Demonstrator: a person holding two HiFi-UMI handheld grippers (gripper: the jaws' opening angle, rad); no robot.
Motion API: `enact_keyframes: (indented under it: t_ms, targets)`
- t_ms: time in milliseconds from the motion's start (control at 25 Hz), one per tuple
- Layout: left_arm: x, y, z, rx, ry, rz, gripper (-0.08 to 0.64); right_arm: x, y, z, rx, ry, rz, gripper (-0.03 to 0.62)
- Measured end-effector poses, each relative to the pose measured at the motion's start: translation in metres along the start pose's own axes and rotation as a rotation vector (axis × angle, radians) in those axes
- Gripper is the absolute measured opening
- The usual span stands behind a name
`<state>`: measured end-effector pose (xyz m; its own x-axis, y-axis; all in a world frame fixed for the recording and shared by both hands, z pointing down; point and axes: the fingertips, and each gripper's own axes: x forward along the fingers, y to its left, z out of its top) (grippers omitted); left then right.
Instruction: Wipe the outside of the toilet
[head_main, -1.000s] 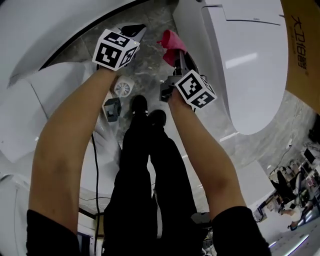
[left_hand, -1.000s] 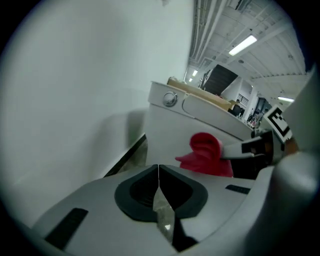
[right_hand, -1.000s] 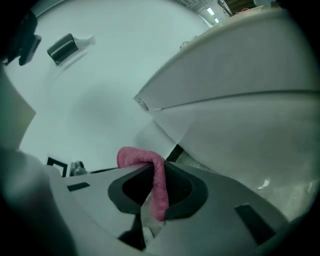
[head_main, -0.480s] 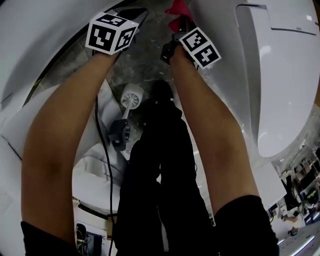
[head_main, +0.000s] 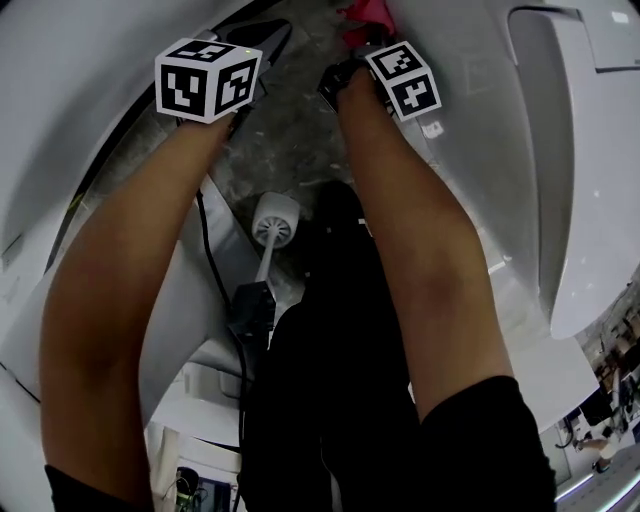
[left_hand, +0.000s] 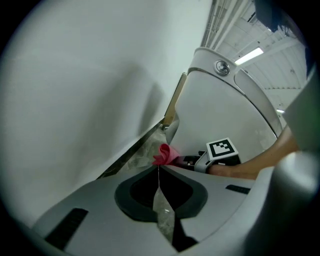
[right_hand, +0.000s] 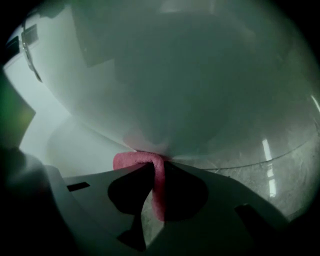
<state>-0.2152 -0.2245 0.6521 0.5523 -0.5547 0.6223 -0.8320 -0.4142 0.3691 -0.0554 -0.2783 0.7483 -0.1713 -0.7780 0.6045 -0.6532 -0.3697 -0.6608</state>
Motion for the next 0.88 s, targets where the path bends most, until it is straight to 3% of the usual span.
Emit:
enact_keyframes:
  t_ms: [120,400,600,880]
  targets:
    - [-0.002,0.001,-0.001,-0.013,0.000,0.007,0.018,-0.004,-0.004,0.000,0.056,-0.010,-0.010,0.074]
    - [0.005,-0.029,0.001,-0.101,-0.042,0.003,0.018,-0.038,-0.037,0.002,0.076,0.019,-0.033,0.075]
    - [0.017,-0.084,0.000,-0.056,-0.035,-0.058,0.018,-0.084,-0.085,0.012,0.109,-0.003,-0.070,0.074]
    - [0.028,-0.150,-0.036,-0.020,0.019,-0.110,0.018,-0.151,-0.181,0.017,0.104,-0.007,-0.153,0.074]
